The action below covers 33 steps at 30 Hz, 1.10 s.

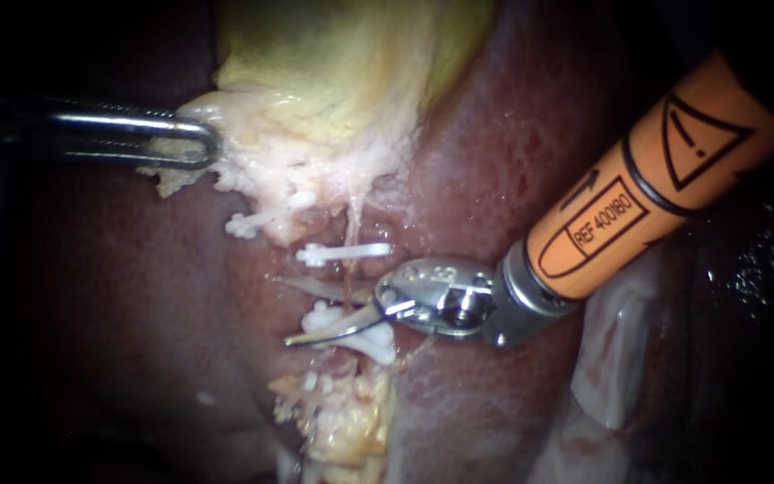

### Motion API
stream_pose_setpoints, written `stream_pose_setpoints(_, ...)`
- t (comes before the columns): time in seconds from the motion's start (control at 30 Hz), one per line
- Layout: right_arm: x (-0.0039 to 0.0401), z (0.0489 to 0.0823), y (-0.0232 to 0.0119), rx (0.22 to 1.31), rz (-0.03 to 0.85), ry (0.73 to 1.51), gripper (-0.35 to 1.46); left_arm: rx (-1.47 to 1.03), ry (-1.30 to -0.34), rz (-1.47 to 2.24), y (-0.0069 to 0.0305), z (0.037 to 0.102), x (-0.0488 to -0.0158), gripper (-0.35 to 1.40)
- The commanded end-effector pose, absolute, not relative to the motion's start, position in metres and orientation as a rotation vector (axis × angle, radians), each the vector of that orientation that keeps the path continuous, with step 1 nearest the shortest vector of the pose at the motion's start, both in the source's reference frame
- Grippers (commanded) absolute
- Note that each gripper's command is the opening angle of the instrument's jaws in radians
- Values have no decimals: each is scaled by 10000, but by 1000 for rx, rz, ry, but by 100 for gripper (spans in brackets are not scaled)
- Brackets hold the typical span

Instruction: Go to the cutting position right tube

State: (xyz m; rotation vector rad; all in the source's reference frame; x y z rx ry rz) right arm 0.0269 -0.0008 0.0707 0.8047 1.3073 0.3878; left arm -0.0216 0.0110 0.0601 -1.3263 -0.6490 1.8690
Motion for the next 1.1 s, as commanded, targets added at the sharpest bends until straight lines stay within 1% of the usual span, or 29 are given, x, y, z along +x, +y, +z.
stream_pose_setpoints(0.03, 269, 708, -8, 806, 391, 1316, 123, -1326, -649, 1869, 110, 601, -216, -35)
stream_pose_setpoints(0.27, 271, 707, -7, 816, 405, 1323, 121, -1326, -649, 1869, 110, 602, -216, -35)
stream_pose_setpoints(0.53, 271, 696, -4, 820, 415, 1338, 119, -1326, -649, 1869, 111, 603, -215, -35)
stream_pose_setpoints(1.1, 269, 698, -5, 828, 422, 1333, 119, -1326, -649, 1869, 111, 604, -214, -35)
